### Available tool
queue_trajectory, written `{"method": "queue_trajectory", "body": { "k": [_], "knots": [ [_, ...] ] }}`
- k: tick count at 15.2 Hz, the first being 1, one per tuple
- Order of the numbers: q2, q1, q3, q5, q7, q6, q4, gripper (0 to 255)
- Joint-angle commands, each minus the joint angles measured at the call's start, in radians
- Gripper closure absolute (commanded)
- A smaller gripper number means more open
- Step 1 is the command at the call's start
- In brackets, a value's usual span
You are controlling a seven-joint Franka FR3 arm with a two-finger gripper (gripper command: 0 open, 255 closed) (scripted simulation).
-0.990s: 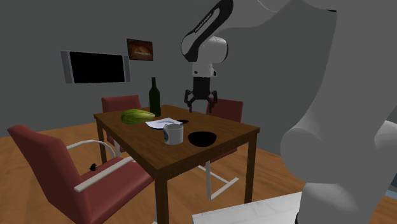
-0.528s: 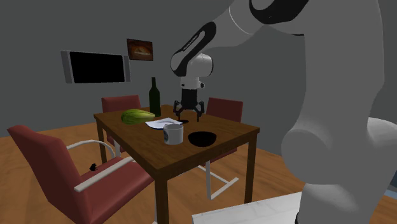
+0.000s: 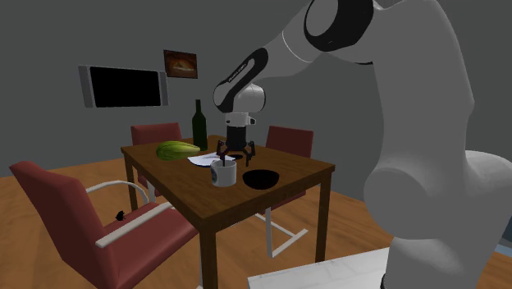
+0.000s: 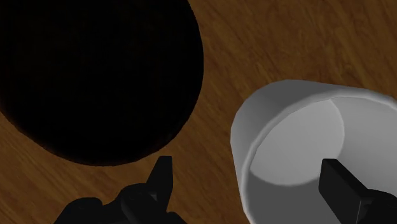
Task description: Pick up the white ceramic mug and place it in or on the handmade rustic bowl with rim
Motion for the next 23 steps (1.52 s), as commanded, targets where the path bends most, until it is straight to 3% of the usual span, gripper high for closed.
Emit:
{"method": "queue_trajectory", "body": {
  "k": [1,10,11,23],
  "knots": [
    [0.012,0.001,-0.002,-0.003,0.001,0.023,-0.011,0],
    [0.022,0.002,-0.002,-0.006,0.002,0.041,-0.020,0],
    [0.022,0.002,-0.002,-0.006,0.002,0.041,-0.019,255],
    [0.003,0.000,0.000,-0.001,0.001,0.008,-0.005,255]
  ]
}}
